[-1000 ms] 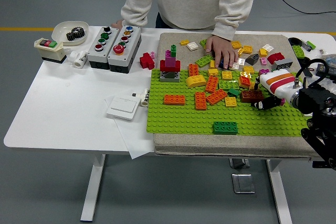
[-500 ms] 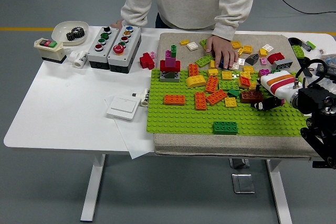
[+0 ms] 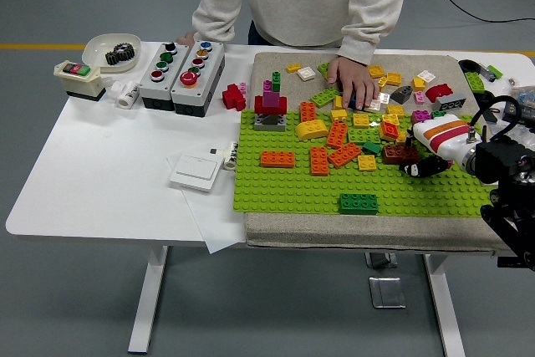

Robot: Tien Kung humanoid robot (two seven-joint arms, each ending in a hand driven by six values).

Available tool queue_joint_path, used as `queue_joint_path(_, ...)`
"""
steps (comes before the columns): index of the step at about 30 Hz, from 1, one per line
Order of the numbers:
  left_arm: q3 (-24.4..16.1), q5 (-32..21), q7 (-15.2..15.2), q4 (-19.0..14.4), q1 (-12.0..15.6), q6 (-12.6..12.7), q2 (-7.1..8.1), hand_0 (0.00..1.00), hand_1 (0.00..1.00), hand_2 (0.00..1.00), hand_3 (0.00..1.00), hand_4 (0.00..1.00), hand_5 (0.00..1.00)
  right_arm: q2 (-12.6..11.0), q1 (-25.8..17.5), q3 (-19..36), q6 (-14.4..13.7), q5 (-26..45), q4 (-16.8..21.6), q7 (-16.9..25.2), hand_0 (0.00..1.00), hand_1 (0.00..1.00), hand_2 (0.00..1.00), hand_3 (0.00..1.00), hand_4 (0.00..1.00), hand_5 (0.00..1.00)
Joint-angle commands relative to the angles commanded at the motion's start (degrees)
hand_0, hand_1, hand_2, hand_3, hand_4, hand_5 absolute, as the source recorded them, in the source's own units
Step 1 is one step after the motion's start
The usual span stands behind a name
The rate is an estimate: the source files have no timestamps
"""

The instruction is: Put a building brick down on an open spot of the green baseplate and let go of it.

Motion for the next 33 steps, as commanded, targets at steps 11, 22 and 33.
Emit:
queue_joint_path(11,0.0,0.1,0.0,0.0,-0.1,0.0,0.01,0.754,0.761,0.794,0.687,0.787,0.745,-0.1,-0.6,0.5,-1.9,0.0,-0.4,0.4,0.404,0.467,0.55,0.524,0.739,0.545)
queue_joint_path(22,0.5,-0.7,-0.3,0.0,-0.4,0.1,-0.05,0.754,0.761,0.794,0.688,0.786,0.744,-0.3,-0.5,0.6,-3.6,0.0,-0.6,0.9,0.338,0.443,0.537,0.522,0.726,0.551)
queue_joint_path(33,0.7,-1.3,-0.5,0.0,-0.5,0.1,-0.07,0.754,0.76,0.794,0.687,0.787,0.745,-1.5,-0.9,0.7,-4.2,0.0,0.9,1.7,0.241,0.402,0.507,0.519,0.733,0.559)
